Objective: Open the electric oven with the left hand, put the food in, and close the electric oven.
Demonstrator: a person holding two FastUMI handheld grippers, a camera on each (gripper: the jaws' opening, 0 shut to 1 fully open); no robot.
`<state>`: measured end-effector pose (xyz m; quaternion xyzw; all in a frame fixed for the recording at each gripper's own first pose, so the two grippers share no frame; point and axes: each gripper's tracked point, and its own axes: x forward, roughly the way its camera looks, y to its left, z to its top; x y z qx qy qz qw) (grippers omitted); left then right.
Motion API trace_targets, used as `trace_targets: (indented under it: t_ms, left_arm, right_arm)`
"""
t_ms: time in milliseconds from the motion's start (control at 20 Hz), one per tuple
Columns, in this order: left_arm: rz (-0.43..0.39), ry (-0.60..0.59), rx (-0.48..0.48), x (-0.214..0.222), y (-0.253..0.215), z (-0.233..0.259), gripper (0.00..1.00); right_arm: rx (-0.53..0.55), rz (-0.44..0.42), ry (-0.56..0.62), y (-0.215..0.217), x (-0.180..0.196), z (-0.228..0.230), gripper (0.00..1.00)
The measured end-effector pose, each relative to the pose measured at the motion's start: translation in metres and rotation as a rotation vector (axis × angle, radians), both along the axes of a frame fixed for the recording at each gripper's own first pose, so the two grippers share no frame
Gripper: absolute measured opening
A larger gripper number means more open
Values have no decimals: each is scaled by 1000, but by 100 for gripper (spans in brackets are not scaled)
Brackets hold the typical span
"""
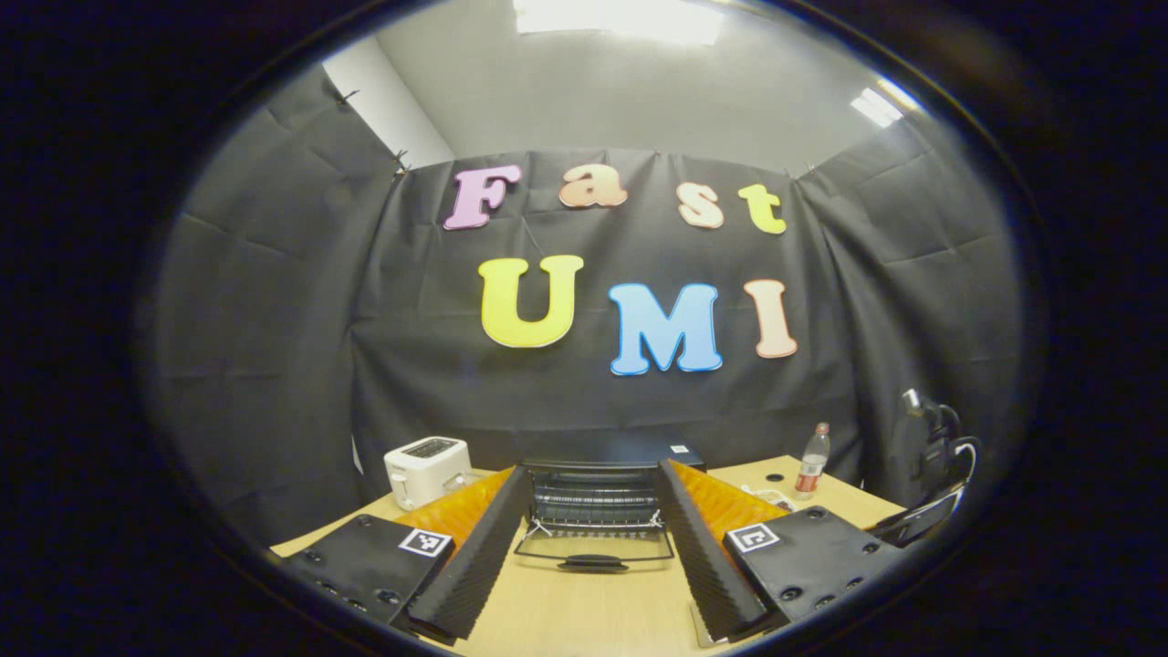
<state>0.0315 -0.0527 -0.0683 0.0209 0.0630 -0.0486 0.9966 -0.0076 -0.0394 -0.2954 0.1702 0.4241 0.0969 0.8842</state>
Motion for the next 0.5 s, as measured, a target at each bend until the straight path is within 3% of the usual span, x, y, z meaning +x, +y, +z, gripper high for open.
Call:
trace_targets:
  t_ms: [150,200,250,300,350,450,500]
  left_arm:
    - [-7,-17,7,0,9,10,98]
    - [-5,-19,1,0,13,11,98]
    - [-3,-18,-7,-1,16,13,98]
    - [1,-18,-13,-1,21,13,98]
    - [7,-18,-15,-1,26,13,98]
    - [23,-16,-14,-3,37,14,98]
    - [31,-18,-14,-5,43,15,94]
  right_arm:
    - [53,-31,87,11,-10,-22,95]
    - [79,-38,114,16,-16,-28,89]
    - [105,-45,137,21,-17,-33,95]
    - [132,-48,155,26,-23,-36,95]
    - [140,-72,171,24,-24,-37,90]
    - [224,-98,211,34,-25,-44,62]
    - [265,-105,228,40,-27,-44,62]
